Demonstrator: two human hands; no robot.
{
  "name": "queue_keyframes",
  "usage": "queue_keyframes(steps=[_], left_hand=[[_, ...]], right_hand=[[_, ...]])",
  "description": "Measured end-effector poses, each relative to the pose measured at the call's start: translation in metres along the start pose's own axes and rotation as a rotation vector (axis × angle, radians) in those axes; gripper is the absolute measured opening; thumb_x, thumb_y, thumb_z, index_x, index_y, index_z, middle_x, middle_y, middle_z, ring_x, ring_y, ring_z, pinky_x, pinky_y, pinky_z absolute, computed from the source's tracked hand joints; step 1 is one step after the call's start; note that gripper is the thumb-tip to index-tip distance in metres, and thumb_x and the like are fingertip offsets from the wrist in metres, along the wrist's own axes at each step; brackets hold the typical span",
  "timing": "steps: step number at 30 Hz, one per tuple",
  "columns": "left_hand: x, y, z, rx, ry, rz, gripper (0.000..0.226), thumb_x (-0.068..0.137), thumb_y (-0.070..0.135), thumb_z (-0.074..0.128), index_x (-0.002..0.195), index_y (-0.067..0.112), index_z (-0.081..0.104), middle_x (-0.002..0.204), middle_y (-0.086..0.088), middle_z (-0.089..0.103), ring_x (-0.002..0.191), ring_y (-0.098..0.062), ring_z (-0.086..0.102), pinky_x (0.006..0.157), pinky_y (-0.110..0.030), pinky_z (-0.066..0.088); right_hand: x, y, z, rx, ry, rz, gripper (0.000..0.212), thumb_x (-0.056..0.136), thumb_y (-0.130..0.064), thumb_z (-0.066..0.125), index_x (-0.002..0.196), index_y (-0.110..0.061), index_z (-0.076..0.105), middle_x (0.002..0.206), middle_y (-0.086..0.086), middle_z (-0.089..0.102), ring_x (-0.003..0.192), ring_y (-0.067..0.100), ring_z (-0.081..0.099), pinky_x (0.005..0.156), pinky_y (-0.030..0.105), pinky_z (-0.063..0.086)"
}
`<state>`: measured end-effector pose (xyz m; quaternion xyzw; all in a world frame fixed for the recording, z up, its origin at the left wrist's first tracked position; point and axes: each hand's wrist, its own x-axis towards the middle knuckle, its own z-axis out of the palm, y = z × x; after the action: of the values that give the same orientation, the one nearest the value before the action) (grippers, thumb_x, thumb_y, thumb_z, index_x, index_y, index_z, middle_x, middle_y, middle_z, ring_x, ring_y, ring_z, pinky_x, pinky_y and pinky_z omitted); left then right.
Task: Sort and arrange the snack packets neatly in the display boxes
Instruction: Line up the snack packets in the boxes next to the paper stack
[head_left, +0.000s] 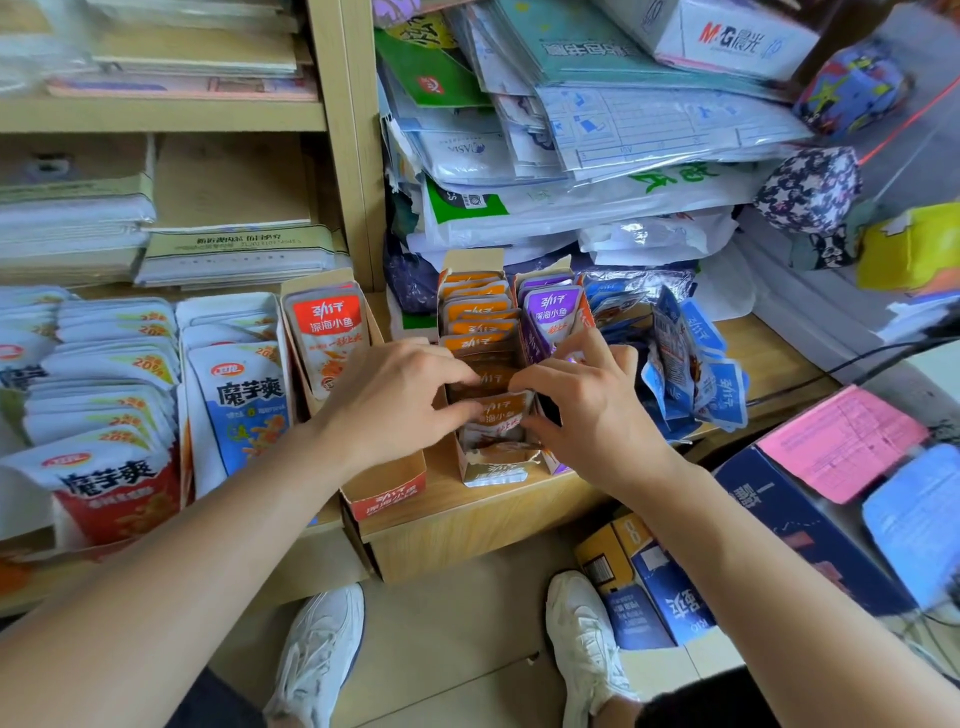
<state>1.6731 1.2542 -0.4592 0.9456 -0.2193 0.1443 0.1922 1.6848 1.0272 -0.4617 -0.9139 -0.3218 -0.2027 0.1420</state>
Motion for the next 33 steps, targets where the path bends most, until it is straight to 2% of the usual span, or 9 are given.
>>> queue_keyframes(steps=[3,6,8,11,15,20,26,30,33], left_hand=[[0.005,-0.003,0.001,-0.007,-0.029,-0.031,0.024,0.090,0.046,0.067,0.109,0.034,0.076,0.093,0.015,0.070,0.087,-0.010,0.057,0.063,-0.029,0.049],[0.009,-0.004,0.002,0.011,-0.066,-0.056,0.018,0.093,0.040,0.066,0.105,0.033,0.077,0.095,0.014,0.069,0.094,-0.013,0.060,0.068,-0.036,0.055],[0.011,-0.003,0.003,0.022,-0.061,-0.050,0.013,0.093,0.034,0.066,0.098,0.030,0.078,0.093,0.014,0.069,0.090,-0.012,0.060,0.068,-0.037,0.056],[0.013,0.000,0.001,0.015,0.006,-0.041,0.008,0.091,0.030,0.071,0.092,0.029,0.079,0.086,0.010,0.073,0.078,-0.011,0.062,0.067,-0.033,0.056],[0.015,0.004,-0.009,-0.058,0.155,-0.054,0.005,0.086,0.030,0.079,0.086,0.026,0.081,0.071,0.006,0.072,0.062,-0.008,0.056,0.056,-0.017,0.040],[0.013,0.001,-0.014,-0.179,0.196,-0.095,0.010,0.093,0.031,0.071,0.094,0.023,0.077,0.083,0.009,0.074,0.073,-0.010,0.067,0.064,-0.033,0.056],[0.014,-0.002,-0.018,-0.243,0.313,-0.090,0.015,0.092,0.018,0.072,0.104,0.012,0.078,0.095,0.000,0.077,0.080,-0.007,0.069,0.070,-0.033,0.061],[0.016,-0.005,-0.015,-0.273,0.340,-0.105,0.013,0.093,0.017,0.071,0.103,0.013,0.078,0.093,0.002,0.077,0.078,-0.010,0.069,0.068,-0.036,0.059],[0.018,-0.006,-0.014,-0.324,0.306,-0.137,0.015,0.094,0.019,0.070,0.105,0.014,0.078,0.091,0.004,0.076,0.076,-0.008,0.068,0.066,-0.036,0.057]], right_hand=[[0.000,-0.001,-0.006,0.064,0.016,0.010,0.036,0.079,-0.024,0.083,0.114,-0.022,0.072,0.112,-0.008,0.070,0.105,0.026,0.051,0.079,0.045,0.036],[-0.005,-0.002,-0.013,0.171,0.014,-0.039,0.013,0.091,-0.036,0.071,0.098,-0.027,0.076,0.101,-0.015,0.069,0.099,0.018,0.047,0.077,0.035,0.027],[-0.011,-0.003,-0.011,0.134,-0.048,-0.084,0.017,0.086,-0.040,0.076,0.097,-0.027,0.077,0.096,-0.016,0.070,0.096,0.018,0.047,0.078,0.031,0.021],[-0.014,-0.002,-0.003,0.035,-0.079,-0.065,0.040,0.075,-0.035,0.086,0.111,-0.022,0.074,0.101,-0.008,0.068,0.096,0.024,0.050,0.081,0.031,0.022],[-0.006,-0.004,-0.001,-0.032,0.009,-0.028,0.045,0.075,-0.030,0.084,0.115,-0.018,0.068,0.111,0.001,0.062,0.101,0.027,0.050,0.081,0.029,0.022],[0.002,0.000,0.004,-0.052,0.040,0.003,0.032,0.074,-0.027,0.085,0.098,-0.017,0.065,0.099,-0.002,0.065,0.096,0.027,0.054,0.077,0.036,0.032],[0.003,0.004,-0.002,0.098,0.070,0.074,0.018,0.076,-0.013,0.083,0.082,-0.015,0.066,0.080,-0.002,0.062,0.081,0.021,0.052,0.072,0.038,0.041],[0.008,0.006,-0.027,0.312,0.064,0.176,0.016,0.081,-0.011,0.081,0.086,-0.015,0.067,0.082,-0.003,0.058,0.074,0.008,0.054,0.067,0.015,0.046],[0.003,0.005,-0.026,0.326,-0.096,0.136,0.016,0.082,-0.011,0.081,0.088,-0.017,0.067,0.087,-0.001,0.061,0.077,0.011,0.059,0.070,0.031,0.055]])
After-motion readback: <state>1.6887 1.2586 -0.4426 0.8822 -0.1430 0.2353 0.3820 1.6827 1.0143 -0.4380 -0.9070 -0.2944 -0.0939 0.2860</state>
